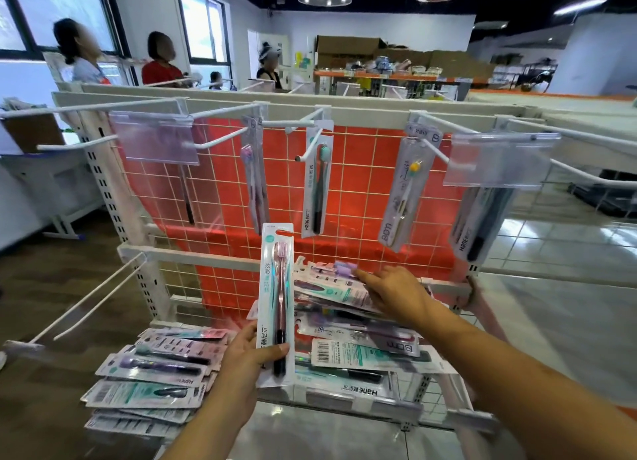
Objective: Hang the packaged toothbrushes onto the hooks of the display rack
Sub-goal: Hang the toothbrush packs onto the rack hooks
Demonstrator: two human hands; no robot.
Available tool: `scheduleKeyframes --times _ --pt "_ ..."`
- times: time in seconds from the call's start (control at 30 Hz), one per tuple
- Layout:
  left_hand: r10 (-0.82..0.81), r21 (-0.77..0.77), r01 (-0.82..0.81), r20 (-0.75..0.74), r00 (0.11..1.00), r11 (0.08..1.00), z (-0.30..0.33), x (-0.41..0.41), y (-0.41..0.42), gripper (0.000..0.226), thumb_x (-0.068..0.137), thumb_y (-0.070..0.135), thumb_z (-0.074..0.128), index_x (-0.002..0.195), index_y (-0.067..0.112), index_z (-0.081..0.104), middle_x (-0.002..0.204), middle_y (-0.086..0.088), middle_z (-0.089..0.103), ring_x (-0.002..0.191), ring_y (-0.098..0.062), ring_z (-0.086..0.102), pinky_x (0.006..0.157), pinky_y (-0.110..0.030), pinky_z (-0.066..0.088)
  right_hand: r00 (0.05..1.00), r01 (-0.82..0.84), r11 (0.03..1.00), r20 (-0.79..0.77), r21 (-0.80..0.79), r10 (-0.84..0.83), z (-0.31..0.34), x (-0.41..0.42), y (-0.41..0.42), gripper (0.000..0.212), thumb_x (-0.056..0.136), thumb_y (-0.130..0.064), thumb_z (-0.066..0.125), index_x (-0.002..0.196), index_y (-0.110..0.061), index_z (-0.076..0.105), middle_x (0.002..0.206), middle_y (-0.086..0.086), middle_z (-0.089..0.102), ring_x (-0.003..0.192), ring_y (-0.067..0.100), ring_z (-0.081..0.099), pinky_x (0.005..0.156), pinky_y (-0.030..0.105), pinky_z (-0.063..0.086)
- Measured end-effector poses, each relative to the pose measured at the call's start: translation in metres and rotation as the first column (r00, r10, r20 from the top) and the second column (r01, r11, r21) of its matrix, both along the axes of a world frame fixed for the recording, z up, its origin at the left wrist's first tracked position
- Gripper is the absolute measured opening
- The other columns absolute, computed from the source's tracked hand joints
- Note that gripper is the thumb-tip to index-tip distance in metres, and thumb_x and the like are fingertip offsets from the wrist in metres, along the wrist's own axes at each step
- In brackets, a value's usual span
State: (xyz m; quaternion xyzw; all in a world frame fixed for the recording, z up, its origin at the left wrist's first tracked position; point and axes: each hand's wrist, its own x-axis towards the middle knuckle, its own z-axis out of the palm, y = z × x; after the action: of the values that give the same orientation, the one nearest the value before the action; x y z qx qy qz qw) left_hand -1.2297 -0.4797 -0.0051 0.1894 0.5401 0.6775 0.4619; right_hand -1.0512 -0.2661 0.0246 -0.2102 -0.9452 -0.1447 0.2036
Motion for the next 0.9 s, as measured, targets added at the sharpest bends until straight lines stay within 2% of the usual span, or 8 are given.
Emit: scheduleKeyframes --times 0.13,0.2,0.27,0.4,0.5,0.63,0.73,0.9 --pt "-0.029 0.032 0.028 0.01 1.0 0.999 0.008 0.002 0.001 0.068 0.058 -0.012 0.067 0.123 0.003 0.052 0.099 -0.017 0.069 0.091 -0.032 0.065 0.085 -0.044 0.05 0.99 0.088 0.987 -0.094 -0.132 -0.101 0.005 0.006 -0.013 0.048 0.089 -0.019 0.039 0.136 -0.025 0.048 0.062 0.001 0.056 0.056 0.016 0.047 0.05 0.029 0.039" --pt "-0.042 0.047 0.041 0.02 0.999 0.998 0.012 0.003 0.001 0.068 0.058 -0.011 0.066 0.122 0.003 0.052 0.098 -0.016 0.069 0.092 -0.032 0.065 0.089 -0.047 0.049 0.972 0.089 0.926 -0.172 -0.366 -0.161 0.011 0.008 -0.023 0.045 0.097 -0.02 0.04 0.142 -0.025 0.038 0.083 0.008 0.063 0.071 0.022 0.056 0.063 0.034 0.048" --pt "-0.061 0.072 0.059 0.029 0.998 0.996 0.015 0.006 0.0 0.056 0.065 -0.016 0.062 0.117 0.004 0.055 0.093 -0.013 0.07 0.087 -0.029 0.064 0.079 -0.041 0.05 0.943 0.035 0.816 -0.252 -0.577 -0.219 0.02 0.009 -0.036 0.045 0.099 -0.023 0.037 0.144 -0.024 0.034 0.1 0.011 0.061 0.083 0.025 0.059 0.069 0.032 0.048" --pt "-0.088 0.084 0.083 0.055 0.995 0.993 0.016 0.009 -0.002 0.067 0.057 -0.011 0.065 0.121 0.004 0.053 0.102 -0.018 0.068 0.093 -0.032 0.064 0.086 -0.046 0.049 0.912 -0.074 0.67 -0.322 -0.739 -0.255 0.036 0.015 -0.069 0.039 0.1 -0.023 0.037 0.138 -0.03 0.035 0.101 0.017 0.061 0.086 0.031 0.062 0.068 0.035 0.048" --pt "-0.105 0.083 0.1 0.058 0.993 0.992 0.017 0.009 -0.001 0.068 0.055 -0.009 0.065 0.12 0.005 0.054 0.101 -0.018 0.068 0.093 -0.034 0.064 0.086 -0.048 0.049 0.866 -0.17 0.532 -0.384 -0.829 -0.321 0.039 0.021 -0.091 0.032 0.099 -0.029 0.039 0.121 -0.053 0.037 0.103 0.013 0.06 0.091 0.026 0.057 0.079 0.04 0.05" --pt "-0.079 0.128 0.074 0.039 0.996 0.989 0.024 0.006 0.002 0.046 0.068 -0.018 0.059 0.107 0.007 0.058 0.089 -0.012 0.07 0.082 -0.027 0.067 0.085 -0.044 0.049 0.864 -0.236 0.444 -0.396 -0.864 -0.312 0.043 0.022 -0.104 0.054 0.1 -0.012 0.037 0.116 -0.062 0.021 0.125 -0.022 0.043 0.115 0.005 0.037 0.101 0.031 0.031" --pt "-0.056 0.137 0.051 0.03 0.998 0.989 0.025 0.004 0.002 0.047 0.07 -0.018 0.06 0.111 0.005 0.056 0.096 -0.016 0.068 0.089 -0.031 0.063 0.091 -0.046 0.047 0.867 -0.15 0.399 -0.314 -0.905 -0.387 0.044 0.022 -0.107 0.082 0.091 0.001 0.044 0.141 -0.048 0.002 0.144 -0.008 0.019 0.129 0.014 0.023 0.102 0.032 0.026" --pt "-0.077 0.151 0.074 0.015 0.997 0.986 0.022 0.001 -0.001 0.043 0.066 -0.017 0.06 0.101 0.008 0.059 0.087 -0.013 0.071 0.08 -0.026 0.067 0.071 -0.036 0.055 0.873 -0.049 0.448 -0.256 -0.893 -0.414 0.039 0.02 -0.114 0.101 0.082 0.006 0.054 0.144 -0.038 -0.013 0.148 -0.005 0.01 0.135 0.022 0.017 0.102 0.03 0.028"
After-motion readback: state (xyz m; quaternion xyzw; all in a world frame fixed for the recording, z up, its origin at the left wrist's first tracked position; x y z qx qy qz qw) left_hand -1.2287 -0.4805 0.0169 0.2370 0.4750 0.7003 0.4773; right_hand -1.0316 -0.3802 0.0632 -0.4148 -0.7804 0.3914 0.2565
